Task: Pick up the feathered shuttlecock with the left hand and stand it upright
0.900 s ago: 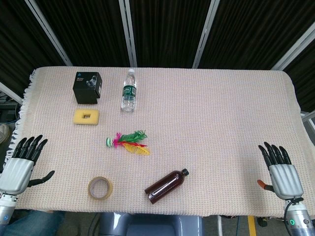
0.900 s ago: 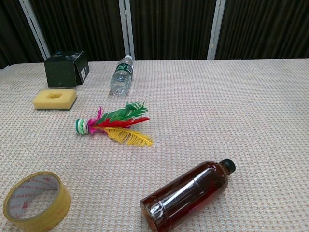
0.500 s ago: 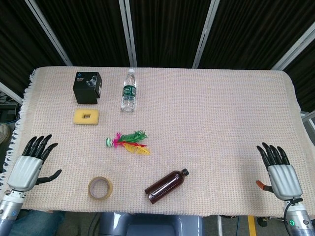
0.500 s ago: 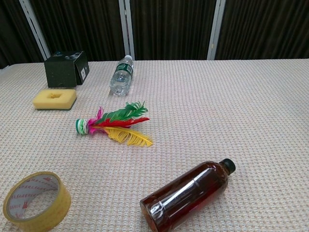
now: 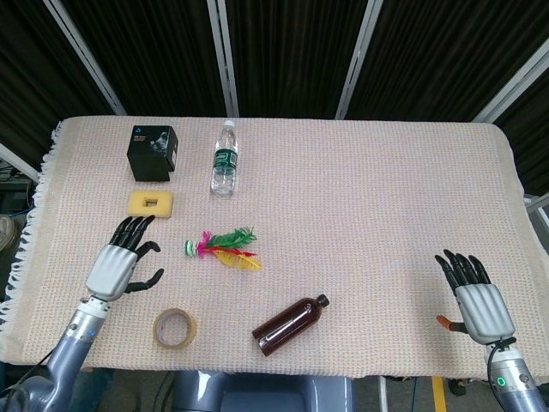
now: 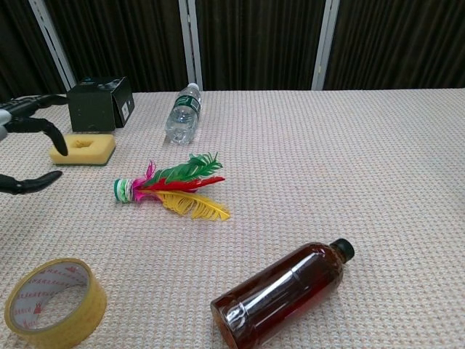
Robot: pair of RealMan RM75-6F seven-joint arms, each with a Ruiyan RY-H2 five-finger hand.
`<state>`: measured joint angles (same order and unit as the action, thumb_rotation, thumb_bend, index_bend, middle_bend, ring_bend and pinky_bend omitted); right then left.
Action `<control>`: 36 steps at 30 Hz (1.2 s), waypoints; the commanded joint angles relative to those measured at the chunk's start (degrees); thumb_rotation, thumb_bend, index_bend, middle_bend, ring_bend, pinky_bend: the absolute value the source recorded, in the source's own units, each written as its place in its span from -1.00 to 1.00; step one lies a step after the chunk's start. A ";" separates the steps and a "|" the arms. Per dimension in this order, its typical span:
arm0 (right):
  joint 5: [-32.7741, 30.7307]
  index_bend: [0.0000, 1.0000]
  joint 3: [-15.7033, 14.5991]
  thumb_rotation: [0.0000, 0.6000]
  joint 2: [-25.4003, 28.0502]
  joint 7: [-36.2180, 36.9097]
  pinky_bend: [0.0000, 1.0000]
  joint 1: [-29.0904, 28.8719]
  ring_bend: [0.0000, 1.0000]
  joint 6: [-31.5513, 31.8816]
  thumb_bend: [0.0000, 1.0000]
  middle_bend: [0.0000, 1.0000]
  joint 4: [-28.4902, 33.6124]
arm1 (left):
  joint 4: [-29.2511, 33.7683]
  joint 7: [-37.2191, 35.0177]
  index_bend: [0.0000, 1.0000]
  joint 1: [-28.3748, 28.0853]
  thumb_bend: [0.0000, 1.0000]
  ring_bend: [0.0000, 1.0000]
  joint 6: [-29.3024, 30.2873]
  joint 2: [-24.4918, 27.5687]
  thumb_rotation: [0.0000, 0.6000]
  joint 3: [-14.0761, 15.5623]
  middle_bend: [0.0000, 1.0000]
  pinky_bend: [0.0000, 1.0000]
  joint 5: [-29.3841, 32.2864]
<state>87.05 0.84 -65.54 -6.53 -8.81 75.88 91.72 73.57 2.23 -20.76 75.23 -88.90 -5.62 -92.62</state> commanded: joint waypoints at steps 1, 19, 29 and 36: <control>-0.35 -1.00 0.11 1.00 0.00 0.42 -1.00 -0.34 -1.00 -0.52 -0.99 -1.00 -0.16 | -6.61 -1.69 -0.21 -4.60 -0.35 -1.00 -4.38 -6.76 0.42 -1.51 -1.00 -1.00 1.27; -2.53 -1.00 1.12 1.00 0.27 2.47 -1.00 -0.79 -1.00 -0.83 -0.99 -1.00 -1.72 | -21.85 -7.29 -0.27 -15.71 -0.45 -1.00 -8.71 -23.04 0.56 -0.24 -1.00 -1.00 -1.37; -3.68 -1.00 1.34 1.00 0.07 2.26 -1.00 -0.89 -1.00 -1.25 -0.99 -1.00 -2.49 | -19.49 -6.52 -0.50 -15.60 -0.44 -1.00 -2.41 -20.46 0.78 0.63 -1.00 -1.00 -3.05; -4.34 -1.00 1.49 1.00 -0.35 1.68 -1.00 -1.14 -1.00 -1.69 -0.99 -1.00 -2.55 | -16.53 -5.09 -0.55 -15.65 -0.44 -1.00 -2.10 -17.97 0.79 0.92 -1.00 -1.00 -2.52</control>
<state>82.74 2.30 -65.86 -4.90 -9.94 74.16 89.18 56.91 -3.49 -36.35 73.29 -107.18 -4.62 -95.52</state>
